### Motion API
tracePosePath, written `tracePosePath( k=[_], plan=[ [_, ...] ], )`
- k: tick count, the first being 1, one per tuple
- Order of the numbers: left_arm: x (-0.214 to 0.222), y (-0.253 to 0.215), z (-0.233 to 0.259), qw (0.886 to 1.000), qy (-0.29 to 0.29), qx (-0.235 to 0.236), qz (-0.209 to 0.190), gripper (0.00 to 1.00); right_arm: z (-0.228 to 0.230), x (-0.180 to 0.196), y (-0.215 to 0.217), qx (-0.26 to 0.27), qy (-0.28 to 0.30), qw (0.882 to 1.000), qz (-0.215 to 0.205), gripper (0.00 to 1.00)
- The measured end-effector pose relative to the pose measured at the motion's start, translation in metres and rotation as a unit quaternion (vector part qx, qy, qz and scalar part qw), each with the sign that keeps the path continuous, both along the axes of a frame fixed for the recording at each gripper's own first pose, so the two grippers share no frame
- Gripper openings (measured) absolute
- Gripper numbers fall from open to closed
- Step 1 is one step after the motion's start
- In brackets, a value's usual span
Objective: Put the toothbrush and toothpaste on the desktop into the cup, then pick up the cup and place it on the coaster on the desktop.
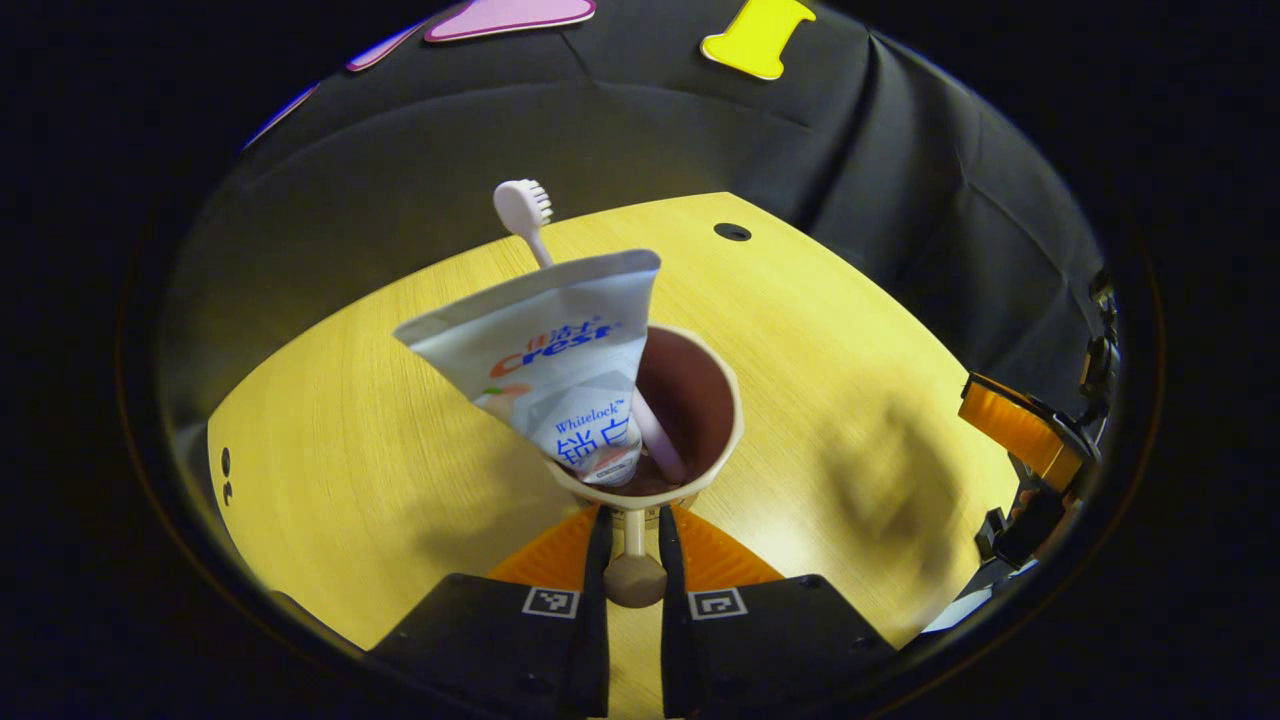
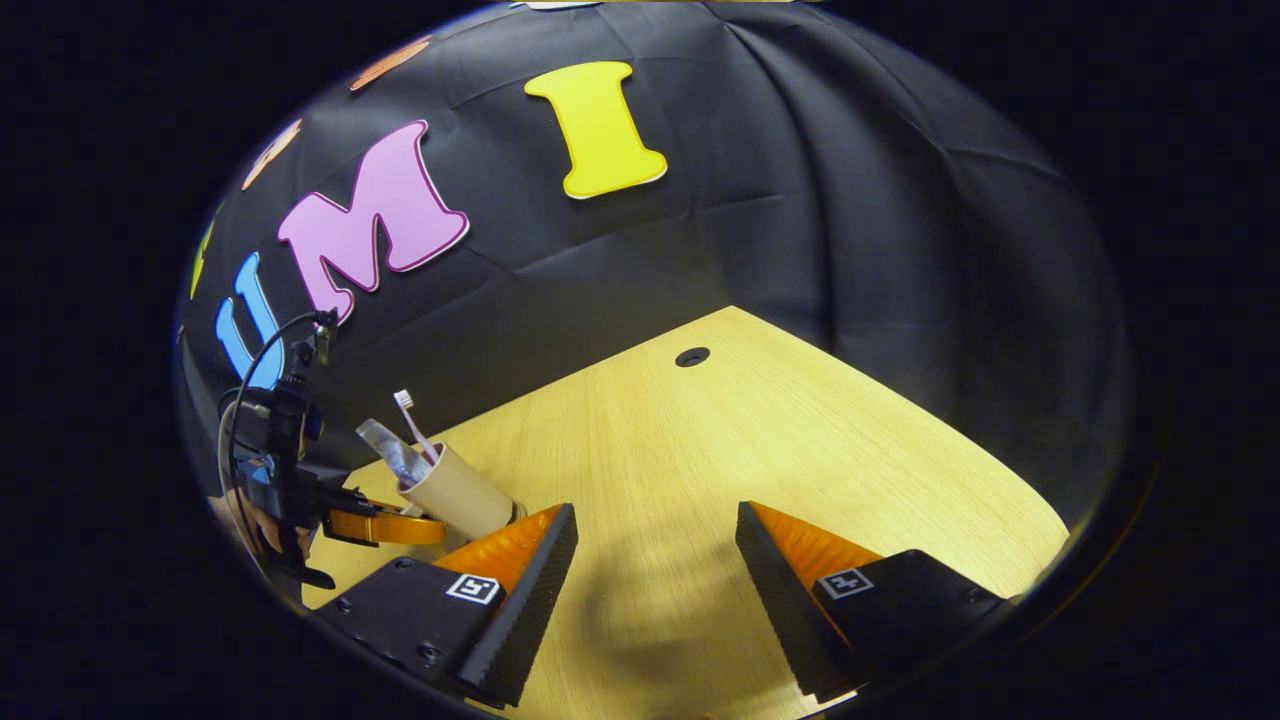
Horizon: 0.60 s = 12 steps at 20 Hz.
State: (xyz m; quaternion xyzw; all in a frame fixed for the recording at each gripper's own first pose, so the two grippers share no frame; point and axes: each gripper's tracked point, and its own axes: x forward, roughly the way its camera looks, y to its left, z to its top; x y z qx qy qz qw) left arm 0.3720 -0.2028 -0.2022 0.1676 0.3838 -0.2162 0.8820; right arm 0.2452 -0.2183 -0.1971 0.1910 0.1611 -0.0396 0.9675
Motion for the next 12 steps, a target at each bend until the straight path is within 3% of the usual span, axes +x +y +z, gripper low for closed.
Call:
tracePosePath(
  k=[2,3,5,6,7,8,9,12],
  plan=[
    [0.0,0.001,-0.001,1.0,-0.001,0.008,0.001,0.26,-0.002,-0.001,0.003,-0.002,0.002,1.0,0.003,0.98],
    [-0.003,0.001,0.002,1.0,-0.002,0.009,0.001,0.31,-0.002,-0.002,0.004,-0.002,0.003,1.0,0.004,0.98],
    [-0.005,0.004,0.007,1.0,-0.014,0.008,-0.006,0.29,-0.001,-0.004,0.005,-0.002,0.003,1.0,0.005,0.98],
    [-0.007,0.004,0.01,1.0,-0.02,0.01,-0.006,0.34,0.001,-0.004,0.006,-0.002,0.002,1.0,0.004,0.98],
    [-0.007,0.003,0.015,1.0,-0.026,0.007,-0.006,0.3,0.002,-0.006,0.007,-0.002,0.0,1.0,0.004,0.98],
    [-0.009,0.003,0.02,1.0,-0.031,0.005,-0.003,0.36,0.004,-0.008,0.009,-0.002,0.0,1.0,0.006,0.98],
    [-0.015,0.005,0.026,0.999,-0.033,-0.001,-0.001,0.35,0.006,-0.01,0.011,-0.003,-0.001,1.0,0.008,0.98],
    [-0.04,0.016,0.044,0.998,-0.057,-0.022,0.012,0.59,0.015,-0.02,0.018,-0.012,-0.002,1.0,0.016,0.98]
  ],
)
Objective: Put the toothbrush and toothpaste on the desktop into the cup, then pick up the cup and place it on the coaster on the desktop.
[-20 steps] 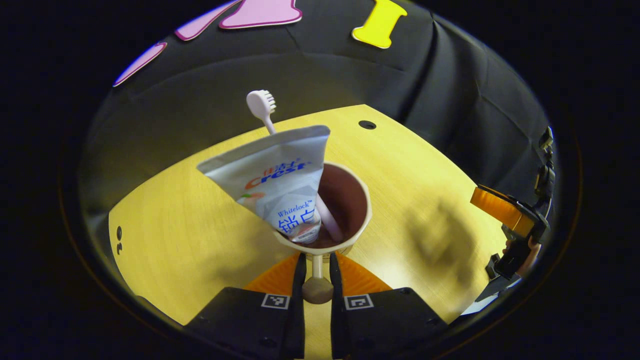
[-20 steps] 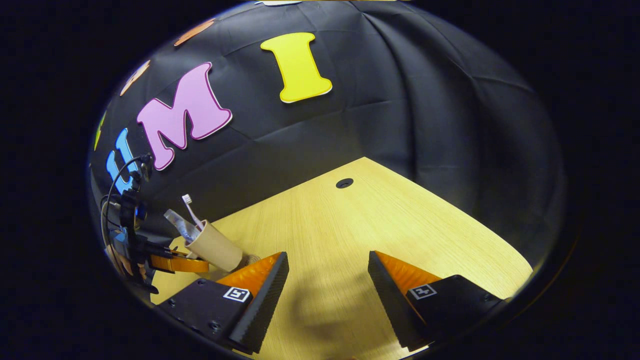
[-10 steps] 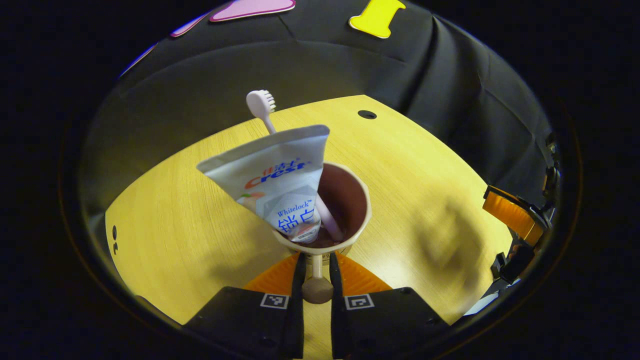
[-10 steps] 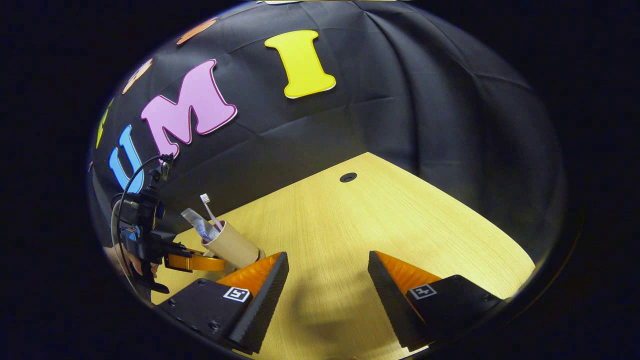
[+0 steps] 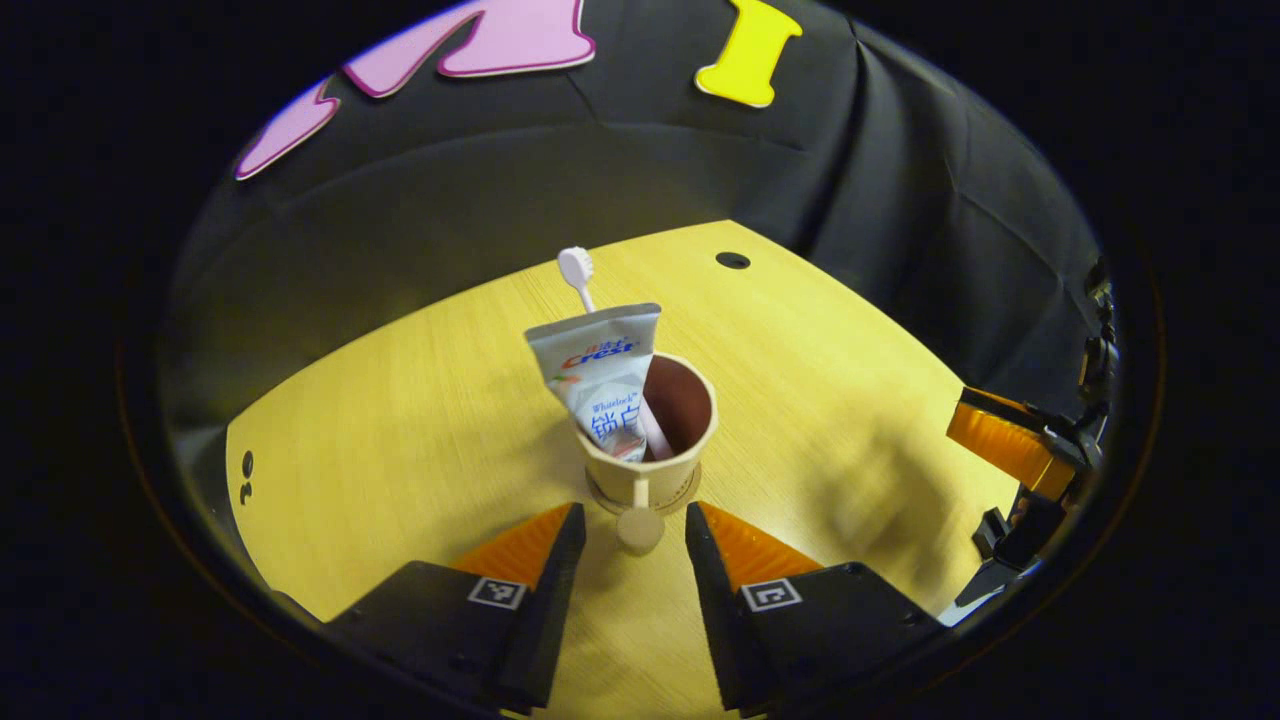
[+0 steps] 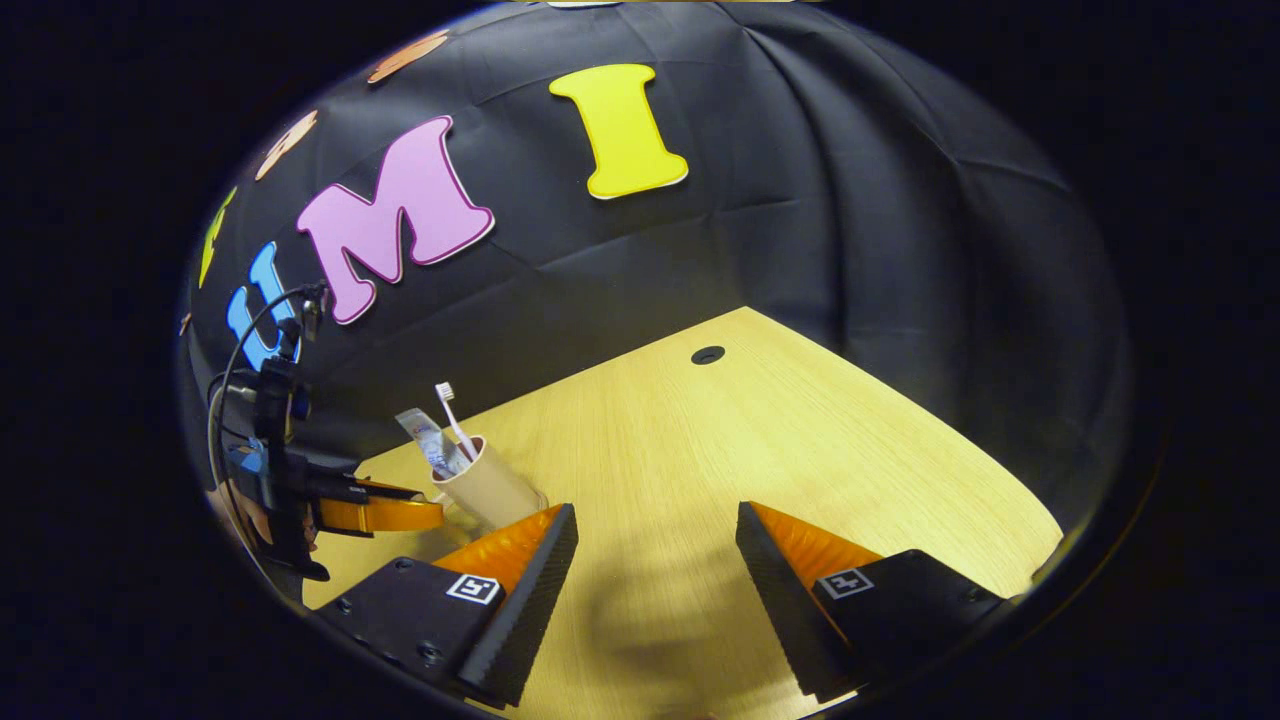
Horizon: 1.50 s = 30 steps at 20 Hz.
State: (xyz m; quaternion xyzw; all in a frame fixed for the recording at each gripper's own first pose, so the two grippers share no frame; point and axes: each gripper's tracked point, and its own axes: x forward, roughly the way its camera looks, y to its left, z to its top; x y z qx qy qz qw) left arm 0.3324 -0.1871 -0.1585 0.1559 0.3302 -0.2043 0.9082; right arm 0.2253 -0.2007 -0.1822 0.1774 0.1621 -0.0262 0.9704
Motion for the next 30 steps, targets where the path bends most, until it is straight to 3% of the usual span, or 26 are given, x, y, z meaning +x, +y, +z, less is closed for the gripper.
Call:
tracePosePath(
  k=[1,3,6,11,15,17,23,26,30],
  plan=[
    [-0.011,0.006,0.007,1.0,-0.016,-0.013,0.006,0.66,0.003,-0.003,0.003,0.0,0.0,1.0,0.004,0.98],
    [-0.034,0.017,0.022,0.998,-0.041,-0.036,0.016,0.64,0.013,-0.012,0.013,0.006,-0.004,1.0,0.016,0.98],
    [-0.073,0.039,0.044,0.993,-0.09,-0.064,0.036,0.97,0.031,-0.025,0.028,0.001,-0.009,0.999,0.031,0.98],
    [-0.142,0.074,0.091,0.971,-0.203,-0.099,0.075,0.98,0.077,-0.058,0.063,-0.039,-0.046,0.996,0.065,0.98],
    [-0.212,0.1,0.109,0.946,-0.259,-0.131,0.143,0.98,0.108,-0.108,0.096,-0.054,-0.067,0.994,0.072,0.98],
    [-0.252,0.103,0.108,0.94,-0.277,-0.134,0.149,0.98,0.108,-0.134,0.118,-0.049,-0.058,0.994,0.082,0.98],
    [-0.329,0.133,0.078,0.935,-0.283,-0.14,0.161,0.98,0.104,-0.212,0.167,-0.089,-0.069,0.986,0.121,0.98],
    [-0.348,0.144,0.066,0.936,-0.265,-0.163,0.166,0.98,0.101,-0.236,0.173,-0.095,-0.068,0.986,0.119,0.98],
    [-0.363,0.171,0.073,0.933,-0.27,-0.158,0.179,0.98,0.108,-0.249,0.175,-0.094,-0.071,0.987,0.111,0.98]
  ],
)
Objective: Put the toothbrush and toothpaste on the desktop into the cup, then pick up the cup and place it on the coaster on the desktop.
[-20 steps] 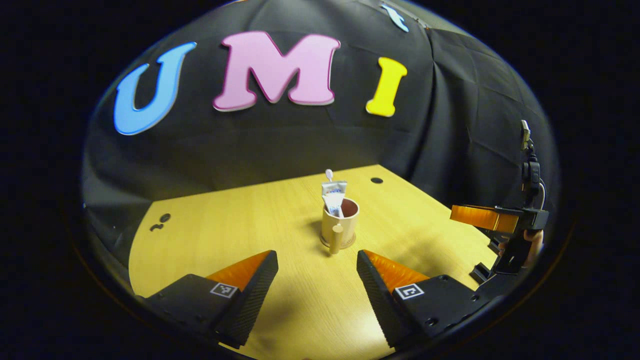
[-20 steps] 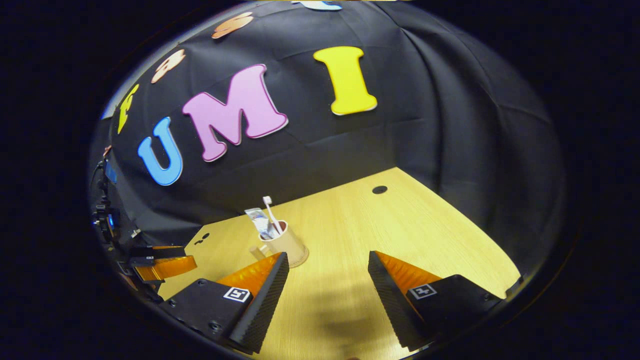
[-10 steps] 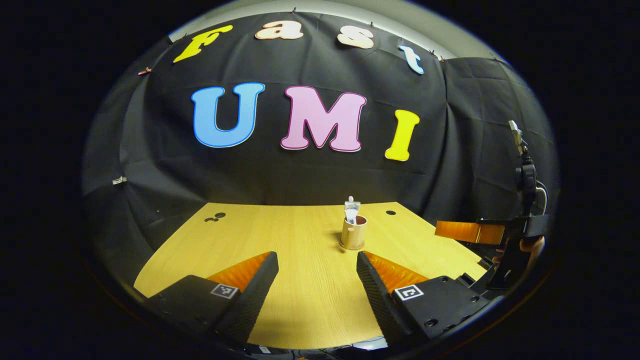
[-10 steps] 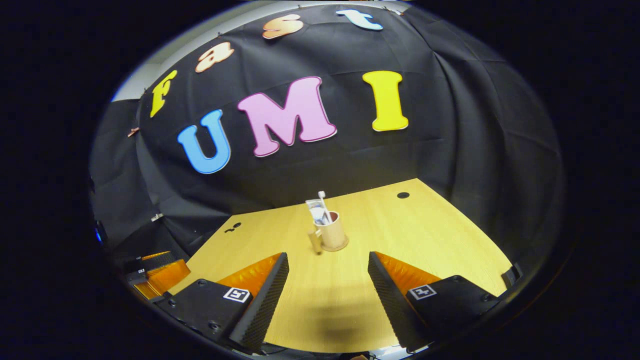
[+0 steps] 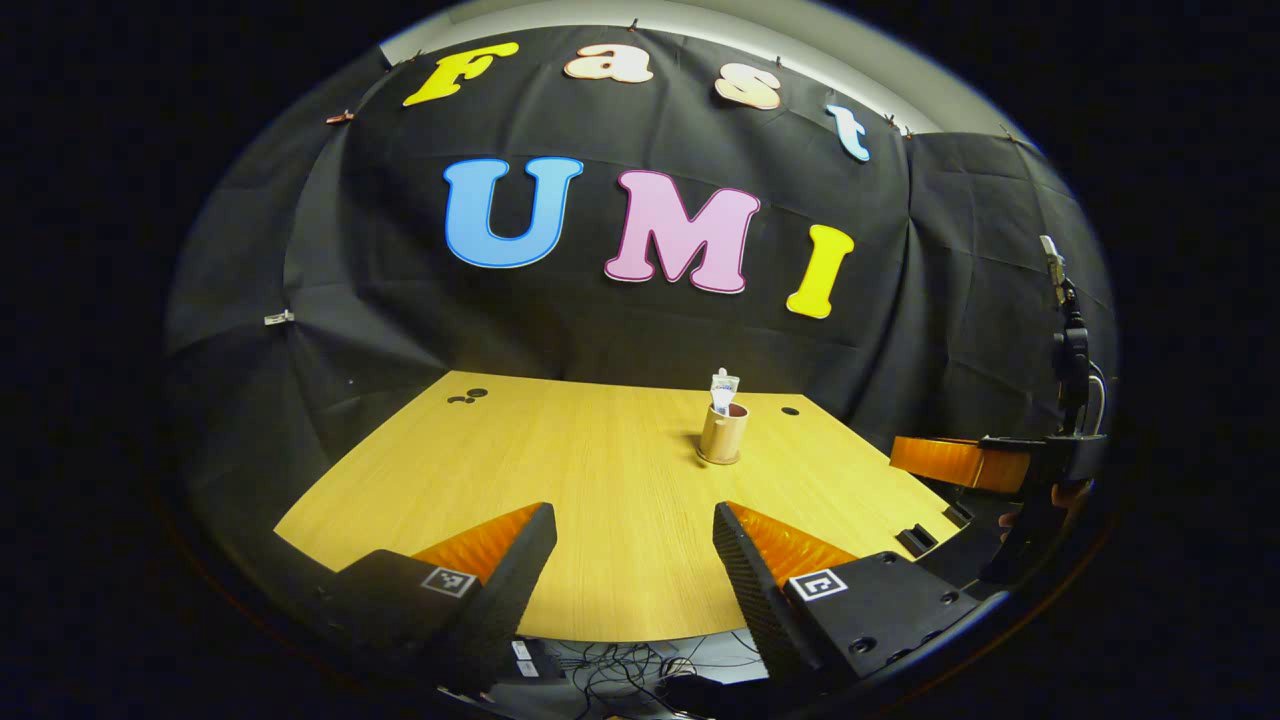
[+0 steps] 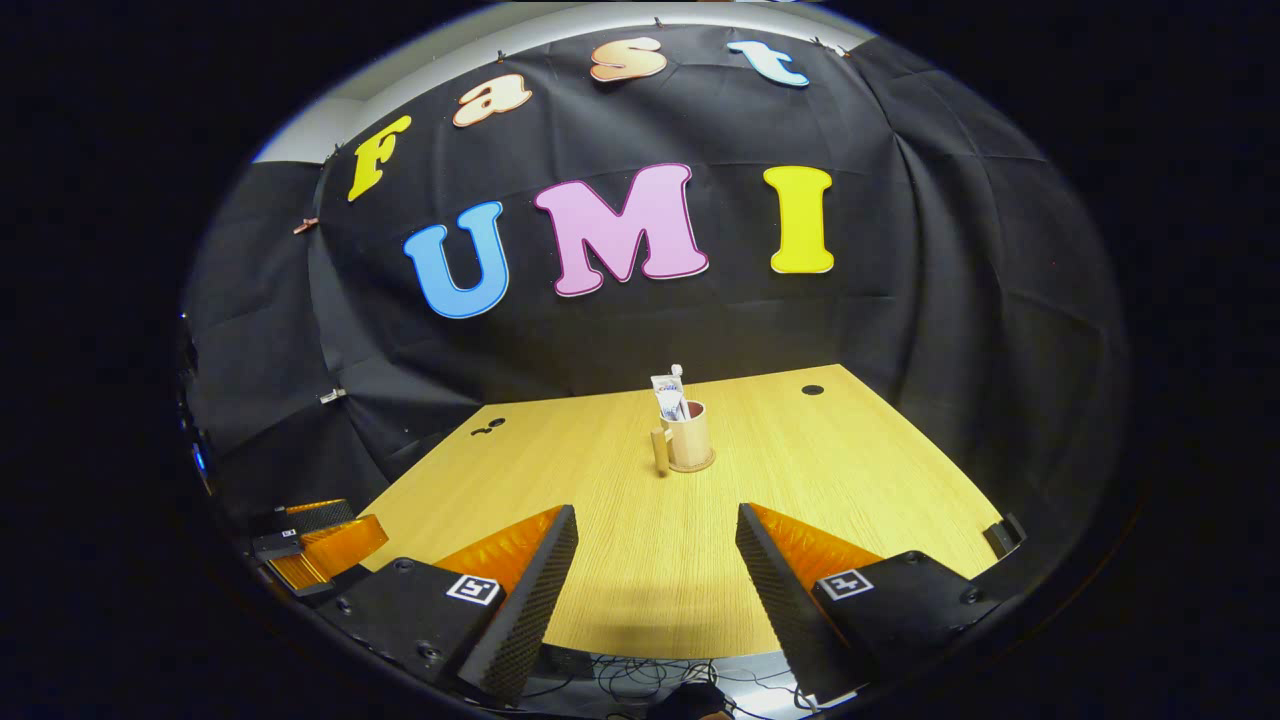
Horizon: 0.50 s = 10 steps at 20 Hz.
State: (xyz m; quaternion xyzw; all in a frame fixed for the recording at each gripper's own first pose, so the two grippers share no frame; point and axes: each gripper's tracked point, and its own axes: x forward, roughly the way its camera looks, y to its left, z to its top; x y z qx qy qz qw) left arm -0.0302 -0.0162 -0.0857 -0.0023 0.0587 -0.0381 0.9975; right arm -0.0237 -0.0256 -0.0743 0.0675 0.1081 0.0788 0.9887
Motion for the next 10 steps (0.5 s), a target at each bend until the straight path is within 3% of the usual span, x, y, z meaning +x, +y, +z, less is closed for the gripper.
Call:
tracePosePath(
  k=[10],
  plan=[
    [0.001,0.024,0.037,0.999,-0.033,-0.001,-0.005,0.98,0.024,-0.01,0.007,-0.014,-0.017,1.0,-0.013,0.98]
  ],
)
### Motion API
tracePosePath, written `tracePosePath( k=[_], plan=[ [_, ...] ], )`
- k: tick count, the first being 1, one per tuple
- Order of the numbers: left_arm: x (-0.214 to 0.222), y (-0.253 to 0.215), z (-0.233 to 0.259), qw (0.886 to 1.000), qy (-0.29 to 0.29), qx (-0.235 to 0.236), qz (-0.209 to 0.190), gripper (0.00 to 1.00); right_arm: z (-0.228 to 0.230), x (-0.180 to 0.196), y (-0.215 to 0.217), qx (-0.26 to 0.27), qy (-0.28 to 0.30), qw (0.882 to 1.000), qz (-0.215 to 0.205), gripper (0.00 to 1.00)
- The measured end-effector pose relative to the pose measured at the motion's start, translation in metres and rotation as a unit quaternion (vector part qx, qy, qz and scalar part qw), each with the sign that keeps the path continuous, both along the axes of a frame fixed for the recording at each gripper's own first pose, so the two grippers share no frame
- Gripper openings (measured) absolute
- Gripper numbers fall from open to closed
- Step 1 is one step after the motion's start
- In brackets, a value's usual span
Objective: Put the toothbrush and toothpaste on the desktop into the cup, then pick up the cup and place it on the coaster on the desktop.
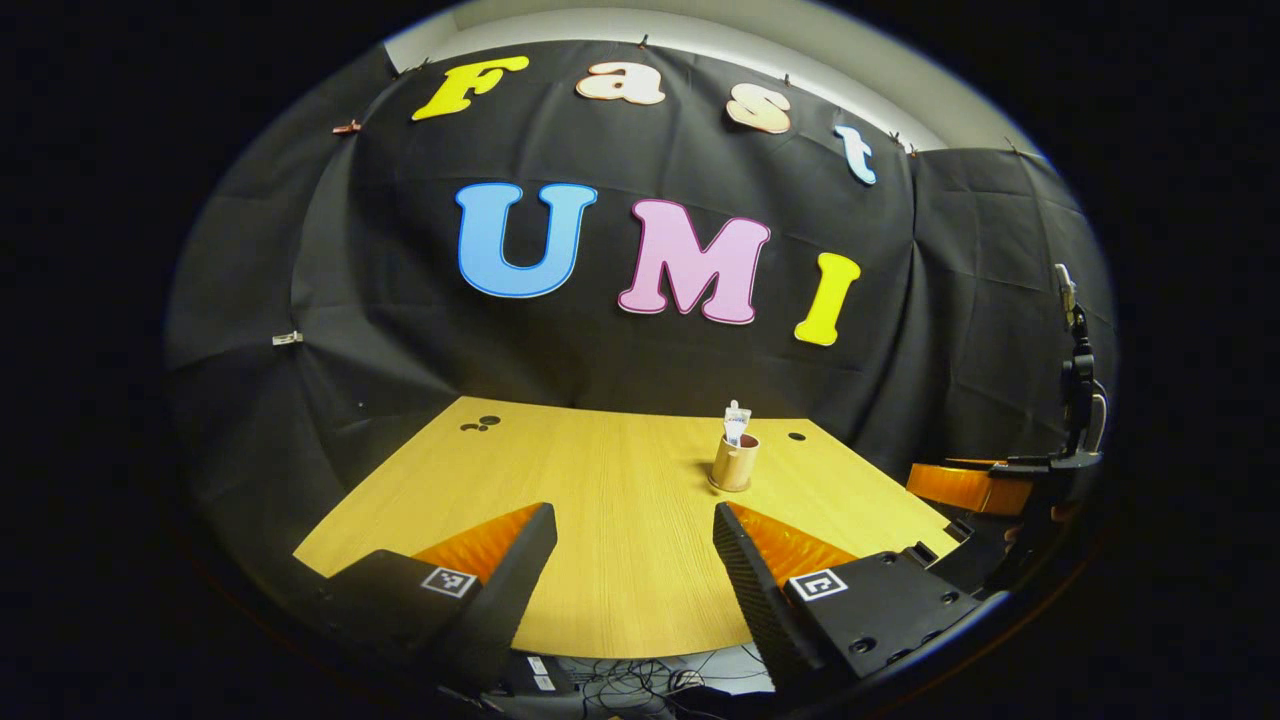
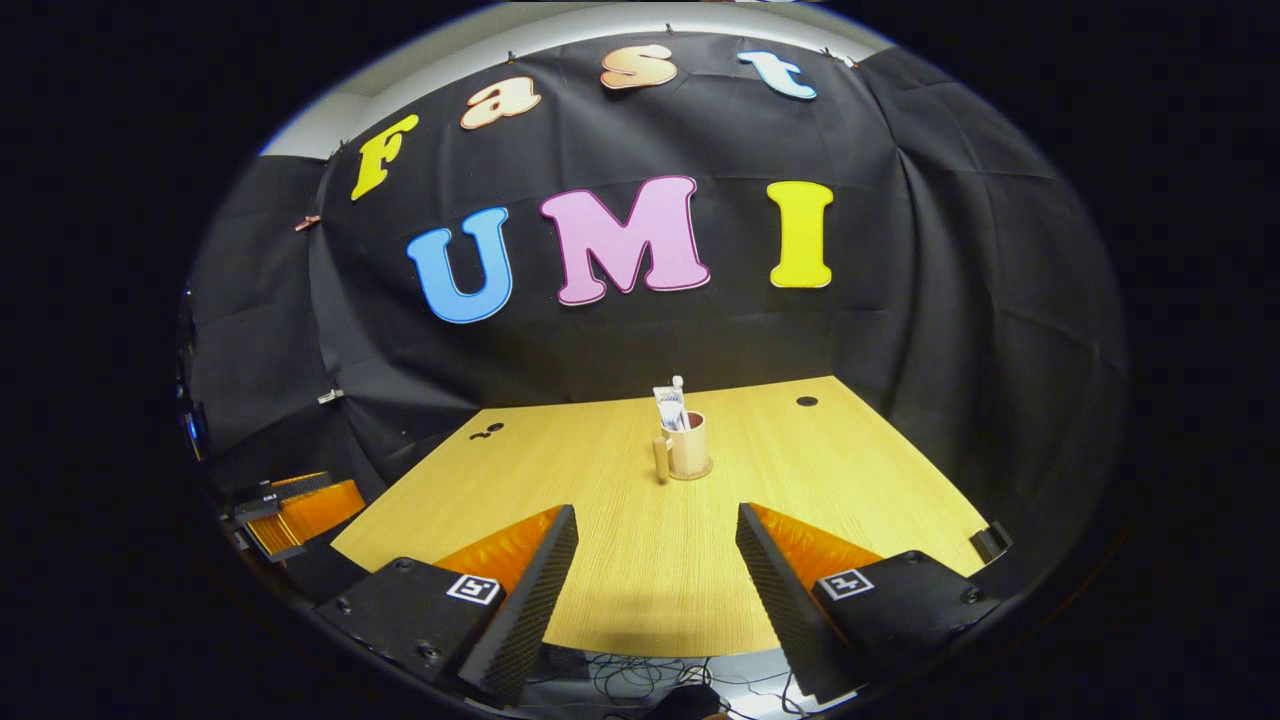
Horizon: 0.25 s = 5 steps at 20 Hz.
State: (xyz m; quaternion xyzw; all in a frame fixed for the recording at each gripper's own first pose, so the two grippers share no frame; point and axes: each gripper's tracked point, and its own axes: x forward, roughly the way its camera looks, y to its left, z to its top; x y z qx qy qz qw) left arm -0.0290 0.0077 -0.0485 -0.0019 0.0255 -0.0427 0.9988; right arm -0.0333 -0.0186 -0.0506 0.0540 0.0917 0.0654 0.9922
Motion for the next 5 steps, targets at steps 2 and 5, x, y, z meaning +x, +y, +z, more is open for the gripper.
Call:
tracePosePath(
  k=[2,5],
  plan=[
    [0.0029,0.0037,-0.0009,1.0,-0.003,0.0,-0.002,0.98,0.002,0.0045,-0.002,-0.006,-0.005,1.0,-0.004,0.98],
    [0.0043,0.0089,-0.0024,1.0,0.0,-0.003,0.005,0.98,0.0014,0.0094,-0.0047,-0.016,0.001,1.0,-0.005,0.98]
  ],
)
